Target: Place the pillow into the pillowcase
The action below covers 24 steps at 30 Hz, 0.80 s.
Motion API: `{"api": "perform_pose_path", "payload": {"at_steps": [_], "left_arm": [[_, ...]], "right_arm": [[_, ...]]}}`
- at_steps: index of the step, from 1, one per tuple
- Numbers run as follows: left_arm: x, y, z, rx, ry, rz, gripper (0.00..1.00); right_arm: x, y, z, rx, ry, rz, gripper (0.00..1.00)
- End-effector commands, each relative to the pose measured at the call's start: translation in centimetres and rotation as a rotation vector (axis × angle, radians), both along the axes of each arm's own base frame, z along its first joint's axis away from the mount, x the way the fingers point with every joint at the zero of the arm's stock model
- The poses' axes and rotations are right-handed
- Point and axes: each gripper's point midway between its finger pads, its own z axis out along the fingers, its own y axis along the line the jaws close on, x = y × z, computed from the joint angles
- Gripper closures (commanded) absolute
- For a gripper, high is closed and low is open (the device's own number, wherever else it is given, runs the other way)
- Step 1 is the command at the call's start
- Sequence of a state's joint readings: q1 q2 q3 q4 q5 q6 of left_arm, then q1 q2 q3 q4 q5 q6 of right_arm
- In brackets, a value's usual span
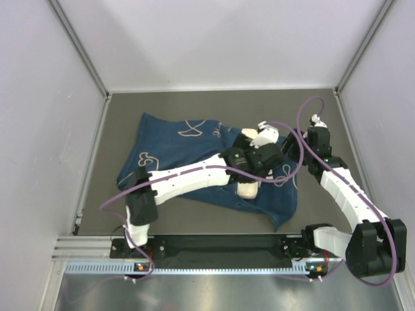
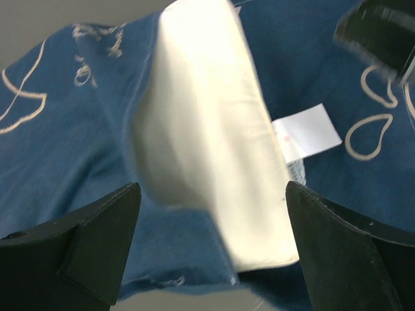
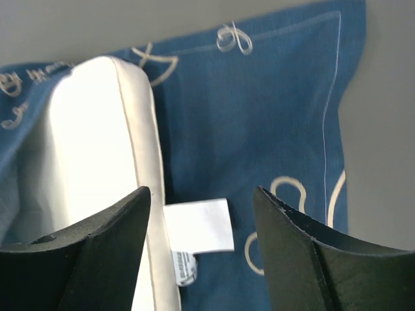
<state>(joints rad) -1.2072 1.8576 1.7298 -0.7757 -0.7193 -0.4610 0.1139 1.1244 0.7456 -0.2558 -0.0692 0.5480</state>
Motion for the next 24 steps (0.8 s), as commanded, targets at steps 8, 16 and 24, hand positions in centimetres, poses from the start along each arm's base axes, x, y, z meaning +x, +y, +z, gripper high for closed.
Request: {"api": "perform_pose_path", "payload": {"at_steps": [8, 16, 24], "left_arm": [[2.5, -1.9, -6.3, 0.3, 0.002, 0.013, 0.02], [3.0, 2.1, -10.3, 0.351, 0.083, 0.062, 0.07], [3.3, 4.5, -8.9, 0.474, 0.046, 0.106, 0.38]], "right_arm": [[-3.3, 0.1, -1.9, 0.046, 0.084, -0.017, 0.32], [-3.9, 2.3, -5.3, 0.116, 0.18, 0.054, 0.33], [-2.7, 4.0, -8.0, 0.118, 0.276, 0.083, 0.44]]}}
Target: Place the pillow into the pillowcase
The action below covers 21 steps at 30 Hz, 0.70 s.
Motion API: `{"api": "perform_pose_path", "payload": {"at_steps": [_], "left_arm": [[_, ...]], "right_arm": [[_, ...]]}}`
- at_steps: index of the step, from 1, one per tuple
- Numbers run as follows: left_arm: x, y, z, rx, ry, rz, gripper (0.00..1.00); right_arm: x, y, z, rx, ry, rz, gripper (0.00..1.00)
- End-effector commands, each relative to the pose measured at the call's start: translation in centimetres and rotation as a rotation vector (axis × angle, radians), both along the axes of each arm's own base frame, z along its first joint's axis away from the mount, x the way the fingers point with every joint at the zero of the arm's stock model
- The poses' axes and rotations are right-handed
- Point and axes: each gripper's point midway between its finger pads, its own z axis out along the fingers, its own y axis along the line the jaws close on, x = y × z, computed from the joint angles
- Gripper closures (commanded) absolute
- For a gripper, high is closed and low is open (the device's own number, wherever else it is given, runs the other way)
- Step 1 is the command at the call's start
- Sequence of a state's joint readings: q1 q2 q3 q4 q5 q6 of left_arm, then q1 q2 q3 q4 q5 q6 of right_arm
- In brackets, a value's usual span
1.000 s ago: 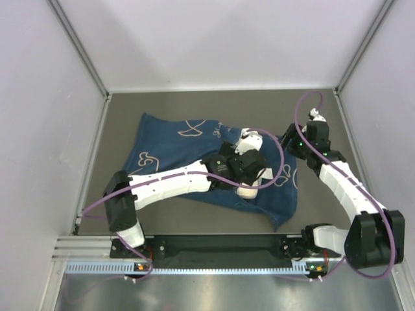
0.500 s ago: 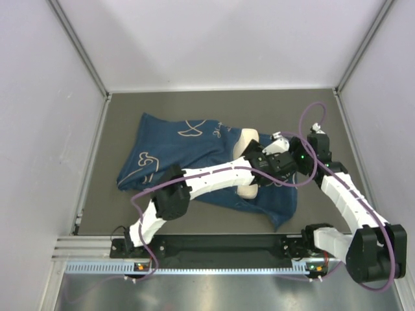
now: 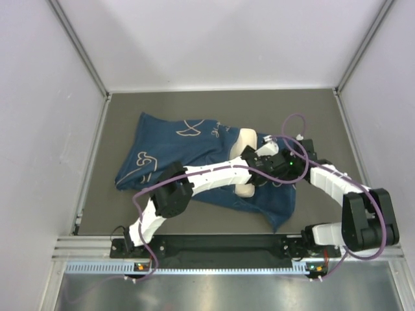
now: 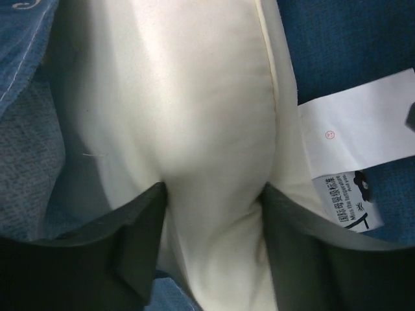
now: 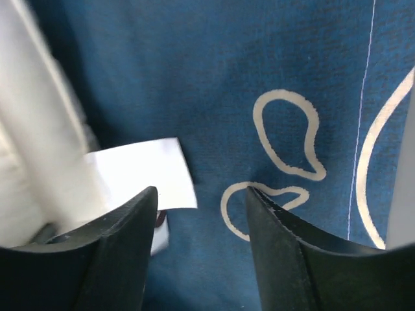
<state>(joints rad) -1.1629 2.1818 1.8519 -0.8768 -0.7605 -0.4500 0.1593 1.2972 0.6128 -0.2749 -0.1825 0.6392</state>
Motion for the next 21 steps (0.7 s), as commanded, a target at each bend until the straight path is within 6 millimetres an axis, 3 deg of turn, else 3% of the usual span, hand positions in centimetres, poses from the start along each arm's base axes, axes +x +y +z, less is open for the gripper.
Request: {"api": "perform_pose_path", "payload": {"at_steps": [1, 2, 3, 4, 5, 6, 7, 9, 10, 12, 14, 18, 20, 21], "left_arm": [[0.6, 5.4, 2.3, 0.199, -0.04, 0.05, 0.41], [0.5, 6.2, 2.5, 0.218, -0.041, 0.057, 0.44], [0.2, 8.2, 1.7, 0.278, -0.029, 0.069, 0.46], [0.5, 10.0, 2.4, 0.279, -0.028, 0.103, 0.49], [0.4, 11.4, 2.4, 0.282, -0.025, 0.132, 0.5], [-0.1, 13.6, 1.5, 0.316, -0.005, 0.148, 0.51], [0.0, 14.9, 3.1, 0.264, -0.021, 0.168, 0.51], [-0.6, 16.9, 2.9, 0.234, -0.016, 0.182, 0.51], [-0.5, 18.1, 4.3, 0.189, -0.034, 0.209, 0.5], [-1.1, 20.1, 4.4, 0.184, -0.024, 0.239, 0.51], [-1.6, 20.8, 5.6, 0.114, -0.03, 0.255, 0.52], [-2.5, 19.0, 7.1, -0.101, -0.014, 0.194, 0.55], [-2.7, 19.3, 8.6, -0.157, -0.036, 0.191, 0.55], [-2.8, 19.5, 9.2, -0.162, -0.046, 0.198, 0.55]], "right_arm": [[2.6, 0.8, 1.1, 0.011, -0.049, 0.004, 0.46], [2.7, 0.7, 0.8, 0.005, -0.036, -0.007, 0.48], [2.8, 0.6, 0.3, -0.001, -0.021, -0.015, 0.51], [2.2, -0.2, -1.1, -0.04, 0.039, -0.045, 0.52], [2.6, -0.5, -1.1, -0.058, 0.055, -0.069, 0.54], [2.6, -0.9, -1.5, -0.083, 0.08, -0.083, 0.54], [2.3, -1.3, -2.4, -0.11, 0.116, -0.093, 0.55], [2.1, -1.7, -3.0, -0.128, 0.137, -0.101, 0.55], [2.1, -1.7, -3.2, -0.13, 0.136, -0.103, 0.55], [2.1, -1.7, -3.5, -0.125, 0.131, -0.101, 0.55], [2.3, -1.2, -3.5, -0.108, 0.119, -0.078, 0.55], [2.5, 1.1, -1.5, -0.045, 0.029, 0.04, 0.54], [2.1, 2.7, 1.0, -0.025, -0.074, 0.117, 0.47], [1.5, 3.8, 2.0, -0.028, -0.104, 0.157, 0.39]]}}
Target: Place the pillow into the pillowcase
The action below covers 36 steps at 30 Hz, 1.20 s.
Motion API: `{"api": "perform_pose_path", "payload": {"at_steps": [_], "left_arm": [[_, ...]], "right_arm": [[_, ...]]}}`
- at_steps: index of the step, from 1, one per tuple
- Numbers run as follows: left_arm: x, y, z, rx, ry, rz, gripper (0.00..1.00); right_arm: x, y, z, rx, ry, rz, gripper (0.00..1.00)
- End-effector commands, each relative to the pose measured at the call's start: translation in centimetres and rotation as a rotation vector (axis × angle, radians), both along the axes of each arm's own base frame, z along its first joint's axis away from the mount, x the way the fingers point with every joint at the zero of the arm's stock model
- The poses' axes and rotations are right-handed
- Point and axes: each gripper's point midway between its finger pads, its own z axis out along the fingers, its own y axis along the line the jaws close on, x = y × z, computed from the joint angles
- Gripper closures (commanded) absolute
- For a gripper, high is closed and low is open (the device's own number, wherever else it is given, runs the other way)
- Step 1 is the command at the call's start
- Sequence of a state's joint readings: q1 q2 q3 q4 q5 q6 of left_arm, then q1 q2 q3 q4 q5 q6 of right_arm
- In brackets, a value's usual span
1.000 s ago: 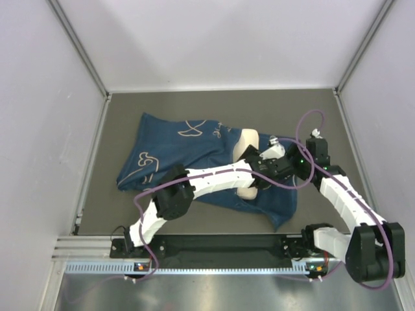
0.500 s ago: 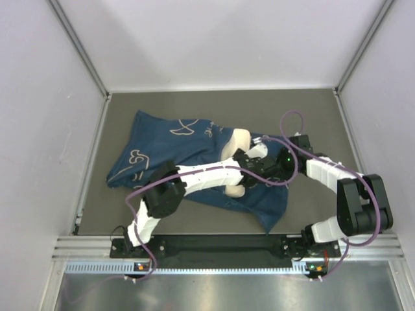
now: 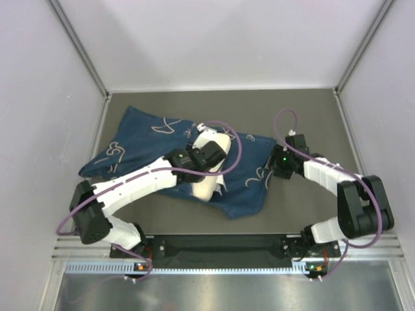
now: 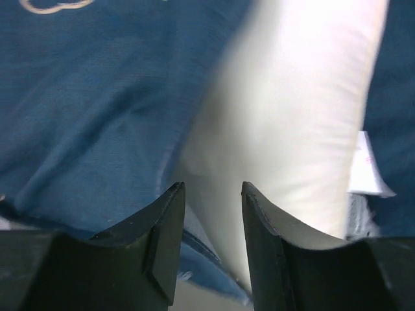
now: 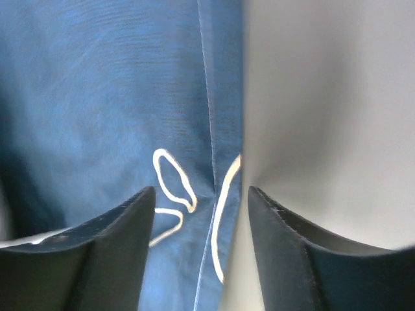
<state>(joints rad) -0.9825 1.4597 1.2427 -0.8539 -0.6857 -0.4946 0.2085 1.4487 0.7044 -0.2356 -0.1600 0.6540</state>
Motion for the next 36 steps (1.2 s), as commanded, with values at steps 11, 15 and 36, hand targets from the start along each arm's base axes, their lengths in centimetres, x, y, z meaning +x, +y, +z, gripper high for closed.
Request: {"api": "perform_pose_path", "payload": {"at_steps": [11, 15, 36], "left_arm": [[-2.7, 2.8, 1.4, -0.02, 0.032, 0.021, 0.4], [-4.4, 0.7, 2.5, -0.026, -0.014, -0.023, 0.25], [-10.1, -0.8, 2.2, -0.154, -0.001, -0.053, 0.18]], "right_arm": [[0.2, 9.8, 10.8, 0.152, -0.35, 0.266, 0.25], [0.5, 12.4, 9.7, 0.219, -0.324, 0.293, 0.24], [-0.8, 23.4, 5.5, 0.442, -0.281, 0.383, 0.03]]}}
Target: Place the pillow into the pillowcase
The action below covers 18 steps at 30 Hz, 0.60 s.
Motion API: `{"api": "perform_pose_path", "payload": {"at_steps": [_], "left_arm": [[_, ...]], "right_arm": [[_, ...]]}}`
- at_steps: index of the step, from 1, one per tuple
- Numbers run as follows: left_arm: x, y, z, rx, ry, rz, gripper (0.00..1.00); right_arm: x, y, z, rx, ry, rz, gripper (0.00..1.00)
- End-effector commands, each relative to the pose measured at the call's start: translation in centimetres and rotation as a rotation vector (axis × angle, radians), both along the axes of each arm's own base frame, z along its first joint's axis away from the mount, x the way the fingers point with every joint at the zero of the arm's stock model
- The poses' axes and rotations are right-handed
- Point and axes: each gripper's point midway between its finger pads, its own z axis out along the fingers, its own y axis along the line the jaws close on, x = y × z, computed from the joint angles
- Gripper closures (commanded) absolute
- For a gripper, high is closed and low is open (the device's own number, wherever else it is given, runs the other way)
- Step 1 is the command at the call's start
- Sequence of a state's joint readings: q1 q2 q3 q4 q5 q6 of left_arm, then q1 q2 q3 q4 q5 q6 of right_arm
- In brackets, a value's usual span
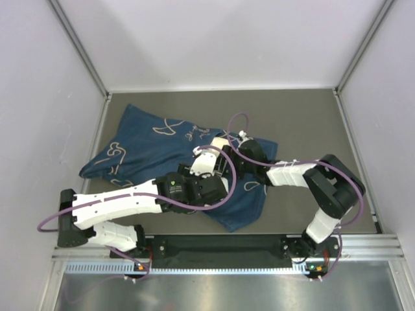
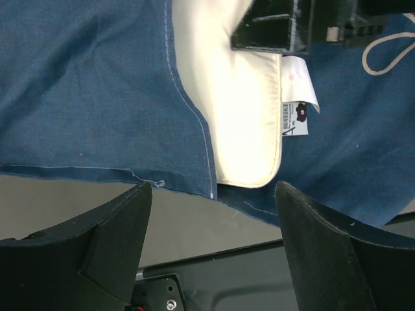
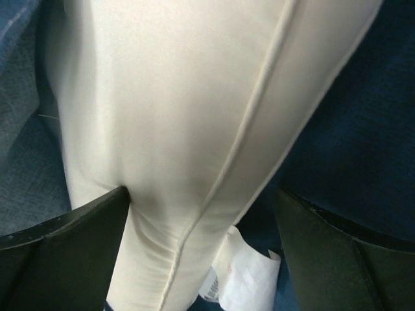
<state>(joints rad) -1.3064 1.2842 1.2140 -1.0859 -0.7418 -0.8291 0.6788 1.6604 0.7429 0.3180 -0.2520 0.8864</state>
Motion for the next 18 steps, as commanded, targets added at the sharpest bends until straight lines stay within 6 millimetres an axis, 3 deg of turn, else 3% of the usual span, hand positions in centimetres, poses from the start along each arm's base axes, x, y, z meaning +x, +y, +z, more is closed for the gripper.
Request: {"api": "perform_pose_path", "payload": {"at_steps": [1, 3, 4, 5, 6, 8, 9, 12, 14, 15, 18], "left_arm": [[-0.6, 0.6, -0.4, -0.002, 0.002, 0.017, 0.19], [-1.0, 0.3, -1.1, 0.008, 0.009, 0.011, 0.19], [-1.1, 0.3, -1.2, 0.012, 0.004, 0.012, 0.2], [-1.3, 0.2, -1.5, 0.022, 0.003, 0.005, 0.2], [-1.5, 0.1, -1.5, 0.013, 0.002, 0.013, 0.21], [-1.9, 0.0, -1.5, 0.008, -0.008, 0.004, 0.22], [-2.0, 0.0, -1.4, 0.0, -0.008, 0.006, 0.22], [-2.1, 0.0, -1.2, 0.002, -0.025, 0.005, 0.19], [-1.5, 0.2, -0.5, 0.014, -0.064, 0.029, 0.12], [-1.3, 0.2, -0.2, 0.022, -0.076, 0.035, 0.02], [-0.4, 0.4, 0.5, 0.104, -0.136, 0.052, 0.02]], "right_arm": [[1.3, 3.6, 3.2, 0.136, -0.07, 0.023, 0.09], [1.8, 4.6, 5.0, 0.193, -0.106, 0.045, 0.41], [1.9, 4.9, 5.9, 0.21, -0.121, 0.053, 0.49], [1.9, 5.1, 6.8, 0.223, -0.136, 0.058, 0.69], [2.0, 5.5, 8.9, 0.247, -0.179, 0.065, 0.82], [1.7, 5.7, 10.7, 0.252, -0.21, 0.075, 1.0], [1.7, 5.8, 13.2, 0.272, -0.267, 0.079, 1.0], [0.8, 5.9, 16.6, 0.289, -0.32, 0.089, 1.0], [0.2, 6.2, 17.8, 0.299, -0.333, 0.098, 1.0], [-0.1, 6.2, 18.7, 0.312, -0.337, 0.097, 1.0], [-1.0, 6.5, 20.4, 0.344, -0.341, 0.095, 1.0]]}}
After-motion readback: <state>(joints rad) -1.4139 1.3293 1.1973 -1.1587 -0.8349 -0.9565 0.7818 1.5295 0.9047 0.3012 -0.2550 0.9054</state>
